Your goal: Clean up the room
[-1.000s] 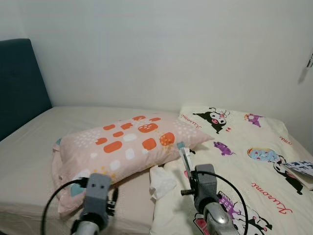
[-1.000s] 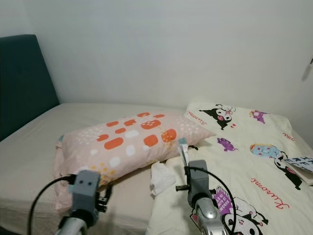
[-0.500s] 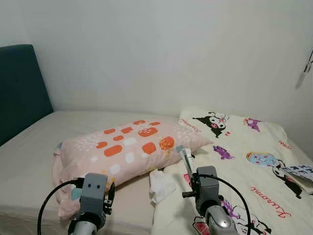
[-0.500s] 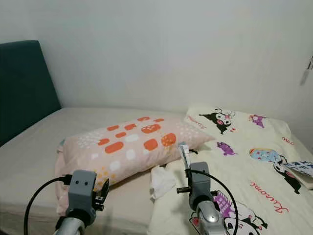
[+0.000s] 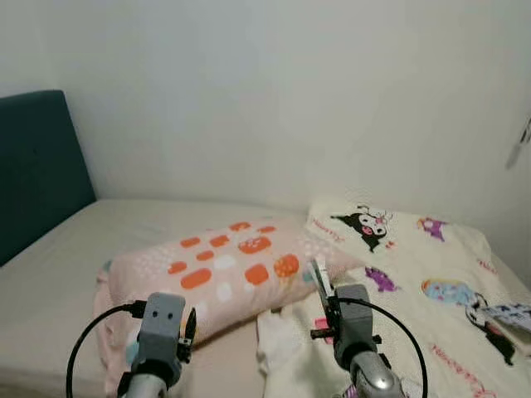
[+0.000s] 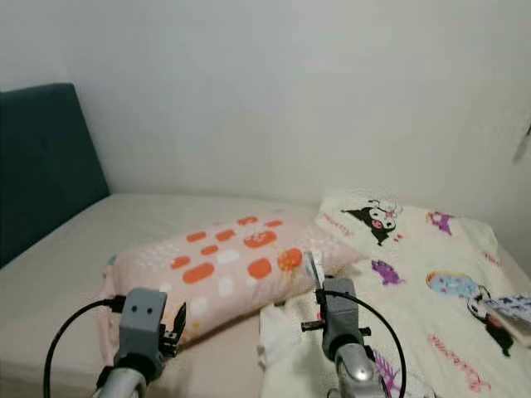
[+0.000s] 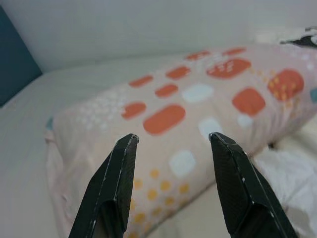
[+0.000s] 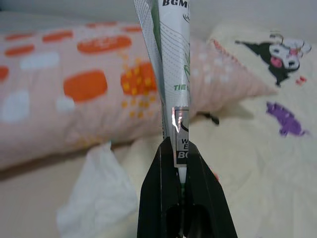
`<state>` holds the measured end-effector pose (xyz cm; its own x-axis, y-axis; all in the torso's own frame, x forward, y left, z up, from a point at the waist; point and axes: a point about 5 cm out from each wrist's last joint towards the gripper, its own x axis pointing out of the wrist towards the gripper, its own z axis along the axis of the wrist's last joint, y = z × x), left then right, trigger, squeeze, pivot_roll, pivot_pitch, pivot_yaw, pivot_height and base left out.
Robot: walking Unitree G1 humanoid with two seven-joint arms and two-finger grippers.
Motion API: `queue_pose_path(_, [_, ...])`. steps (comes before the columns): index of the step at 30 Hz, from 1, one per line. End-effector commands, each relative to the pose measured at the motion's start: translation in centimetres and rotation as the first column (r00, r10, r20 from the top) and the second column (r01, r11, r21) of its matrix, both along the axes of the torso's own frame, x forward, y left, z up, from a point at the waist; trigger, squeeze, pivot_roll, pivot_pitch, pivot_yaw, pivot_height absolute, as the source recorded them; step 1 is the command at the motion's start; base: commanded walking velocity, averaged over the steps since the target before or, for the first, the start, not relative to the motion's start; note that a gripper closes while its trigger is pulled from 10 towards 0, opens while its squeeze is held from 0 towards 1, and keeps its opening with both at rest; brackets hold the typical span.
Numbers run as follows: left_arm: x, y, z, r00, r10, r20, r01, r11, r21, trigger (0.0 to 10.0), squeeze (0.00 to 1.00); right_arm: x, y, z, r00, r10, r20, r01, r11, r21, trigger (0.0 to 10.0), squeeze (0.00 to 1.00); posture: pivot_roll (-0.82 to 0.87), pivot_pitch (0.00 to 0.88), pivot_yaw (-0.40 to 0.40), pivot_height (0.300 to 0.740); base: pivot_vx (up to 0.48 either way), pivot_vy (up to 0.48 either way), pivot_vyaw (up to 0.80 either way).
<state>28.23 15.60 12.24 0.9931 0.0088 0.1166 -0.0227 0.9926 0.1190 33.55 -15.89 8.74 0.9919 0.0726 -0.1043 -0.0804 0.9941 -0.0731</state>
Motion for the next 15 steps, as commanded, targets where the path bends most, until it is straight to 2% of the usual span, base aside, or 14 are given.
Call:
queue_pose_path(1, [-0.10, 0.30, -0.36, 1.000, 0.009, -0.011, -0.009, 1.000, 0.004, 10.0, 0.00, -0.09, 0.27, -0.08, 1.000, 0.012, -0.009, -0.012, 1.000, -0.009, 10.0, 0.00, -0.04, 0.057, -0.044, 0.696, 0.000, 0.000, 0.00])
queue_pose_path(11, [-0.12, 0.38, -0.39, 1.000, 0.015, -0.010, -0.015, 1.000, 0.004, 10.0, 0.00, -0.13, 0.51, -0.06, 1.000, 0.017, -0.013, -0.017, 1.000, -0.012, 10.0, 0.00, -0.04, 0.053, -0.044, 0.740, 0.000, 0.000, 0.00])
queue_pose_path(15, [-0.10, 0.42, -0.37, 1.000, 0.016, -0.009, -0.016, 1.000, 0.004, 10.0, 0.00, -0.13, 0.52, -0.06, 1.000, 0.017, -0.014, -0.017, 1.000, -0.013, 10.0, 0.00, -0.04, 0.050, -0.042, 0.740, 0.000, 0.000, 0.00])
